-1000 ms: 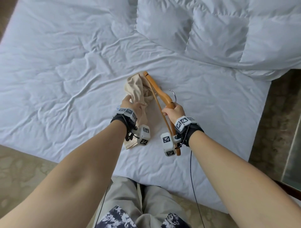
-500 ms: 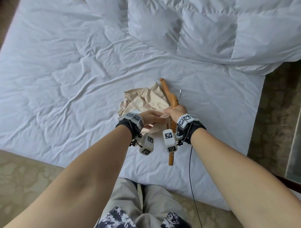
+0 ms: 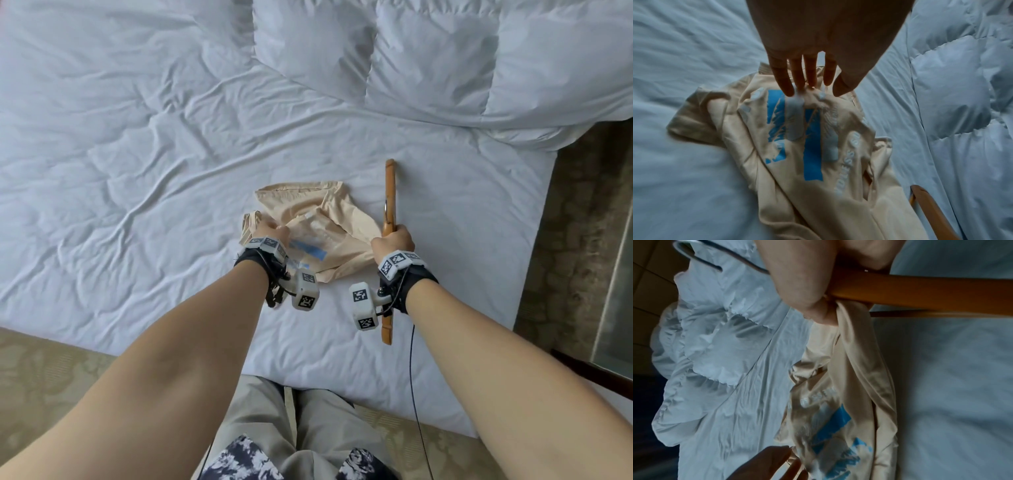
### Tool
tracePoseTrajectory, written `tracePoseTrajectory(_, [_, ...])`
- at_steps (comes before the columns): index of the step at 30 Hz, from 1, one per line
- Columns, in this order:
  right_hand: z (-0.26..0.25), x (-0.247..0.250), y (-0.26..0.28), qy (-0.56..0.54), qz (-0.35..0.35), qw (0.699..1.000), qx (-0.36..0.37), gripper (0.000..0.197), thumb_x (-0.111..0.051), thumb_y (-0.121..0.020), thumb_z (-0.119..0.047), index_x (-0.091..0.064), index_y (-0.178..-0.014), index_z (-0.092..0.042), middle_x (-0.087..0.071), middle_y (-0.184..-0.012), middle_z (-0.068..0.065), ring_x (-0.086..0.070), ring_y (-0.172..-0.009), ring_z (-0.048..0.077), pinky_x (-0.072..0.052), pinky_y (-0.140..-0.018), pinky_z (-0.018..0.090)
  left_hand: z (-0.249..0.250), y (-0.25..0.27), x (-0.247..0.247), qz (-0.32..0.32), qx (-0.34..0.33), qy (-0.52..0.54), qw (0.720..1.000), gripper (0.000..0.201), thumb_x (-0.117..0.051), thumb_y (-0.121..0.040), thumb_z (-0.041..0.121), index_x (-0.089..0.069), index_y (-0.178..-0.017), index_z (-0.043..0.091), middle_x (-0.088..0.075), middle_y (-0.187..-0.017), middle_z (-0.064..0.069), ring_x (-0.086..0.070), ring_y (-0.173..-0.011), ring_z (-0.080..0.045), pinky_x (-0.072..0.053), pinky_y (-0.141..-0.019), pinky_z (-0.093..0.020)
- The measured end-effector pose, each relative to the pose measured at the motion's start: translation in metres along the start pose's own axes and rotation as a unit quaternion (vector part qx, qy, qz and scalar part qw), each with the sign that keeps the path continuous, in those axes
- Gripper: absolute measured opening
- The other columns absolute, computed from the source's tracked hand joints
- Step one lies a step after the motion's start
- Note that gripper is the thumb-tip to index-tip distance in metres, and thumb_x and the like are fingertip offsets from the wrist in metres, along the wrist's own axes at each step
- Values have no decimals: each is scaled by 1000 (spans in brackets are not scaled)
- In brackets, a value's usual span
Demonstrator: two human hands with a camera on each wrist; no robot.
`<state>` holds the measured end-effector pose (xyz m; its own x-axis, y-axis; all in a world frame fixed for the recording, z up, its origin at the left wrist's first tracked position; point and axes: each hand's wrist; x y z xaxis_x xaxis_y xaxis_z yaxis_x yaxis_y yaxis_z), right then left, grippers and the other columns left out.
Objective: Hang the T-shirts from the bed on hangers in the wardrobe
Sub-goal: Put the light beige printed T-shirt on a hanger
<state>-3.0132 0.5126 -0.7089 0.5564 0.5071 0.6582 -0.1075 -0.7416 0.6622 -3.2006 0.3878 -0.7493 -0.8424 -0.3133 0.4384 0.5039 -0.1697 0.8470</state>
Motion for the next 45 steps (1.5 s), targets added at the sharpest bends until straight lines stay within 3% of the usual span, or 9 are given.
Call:
tracePoseTrajectory(6, [-7, -16, -1, -6, 50, 996, 79, 14, -59, -73, -8, -52, -65, -16, -66, -91, 17, -63, -84, 40, -55, -69, 40, 1, 1, 0, 26, 4, -115, 993, 26, -49, -100, 29, -44, -98, 4, -43, -139, -26, -46, -127, -37, -35, -109, -47])
tracePoseTrajectory(11, [-20, -27, 6, -27, 4, 991, 128, 4, -59, -85, -7, -60, -87, -10, -60, -79, 6, -56, -74, 26, -41, -65, 29, -28, -10, 8, -34, 31, -203, 978, 34, -54, -94, 29, -56, -122, 11, -58, -113, -10, -56, -103, -29, -49, -80, -35])
tracePoseTrajectory(16, [-23, -44, 11, -2, -50, 988, 149, 8, -61, -85, -15, -63, -92, -18, -62, -78, 0, -59, -75, 23, -48, -70, 30, -56, -25, 7, -52, 71, -153, 984, 50, -52, -84, 49, -55, -116, 11, -56, -90, -11, -59, -91, -31, -50, -85, -40])
tracePoseTrajectory(18, [-19, -51, 15, 2, -72, 986, 148, 13, -62, -83, -15, -65, -95, -17, -64, -79, 1, -60, -75, 23, -50, -72, 31, -58, -18, 10, -84, 83, -43, 992, 36, -50, -99, 25, -53, -127, 3, -46, -77, -4, -52, -76, -24, -49, -69, -27])
tracePoseTrajectory(23, [-13, -60, 24, 34, -154, 976, 148, 18, -68, -81, -11, -62, -97, -14, -56, -71, -7, -53, -64, 15, -46, -69, 29, -105, -77, -6, -141, 123, 110, 976, 24, -64, -74, 33, -58, -84, 13, -52, -80, -6, -52, -66, -20, -51, -75, -40])
tracePoseTrajectory(27, [-20, -62, 32, 18, -185, 970, 154, 21, -70, -81, -3, -60, -97, -13, -53, -69, -9, -49, -58, 3, -39, -53, 10, -69, -24, 20, -102, 159, 166, 968, 32, -61, -92, 38, -54, -71, 14, -51, -63, -3, -44, -53, -17, -37, -47, -23])
tracePoseTrajectory(33, [-40, -65, 40, 8, -201, 966, 162, 27, -70, -81, -3, -63, -107, -8, -61, -84, 5, -56, -69, 16, -42, -50, 7, -48, -12, 40, -39, 86, 282, 955, 25, -68, -87, 39, -65, -94, 16, -69, -92, -7, -65, -83, -23, -56, -85, -41])
tracePoseTrajectory(37, [-51, -65, 48, 4, -210, 966, 148, 25, -69, -81, -6, -64, -106, -5, -60, -87, 4, -57, -78, 19, -45, -65, 21, -24, 8, 49, -17, -38, 253, 967, 11, -59, -97, 23, -61, -107, 18, -65, -92, -6, -64, -81, -23, -59, -77, -46])
tracePoseTrajectory(45, [-74, -42, 70, 17, -220, 953, 209, 14, -65, -85, -7, -57, -95, -14, -51, -74, -1, -47, -60, 10, -37, -49, 12, 4, 58, 71, -33, -196, 121, 973, 6, -62, -96, 19, -66, -95, 16, -62, -75, 9, -57, -68, 0, -42, -55, -3])
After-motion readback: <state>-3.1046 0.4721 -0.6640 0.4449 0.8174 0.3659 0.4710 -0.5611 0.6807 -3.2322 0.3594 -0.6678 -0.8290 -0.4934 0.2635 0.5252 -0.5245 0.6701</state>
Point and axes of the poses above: each hand's wrist, its own y-axis away from the middle knuckle, its own x-axis out of the back of the hand, z = x × y
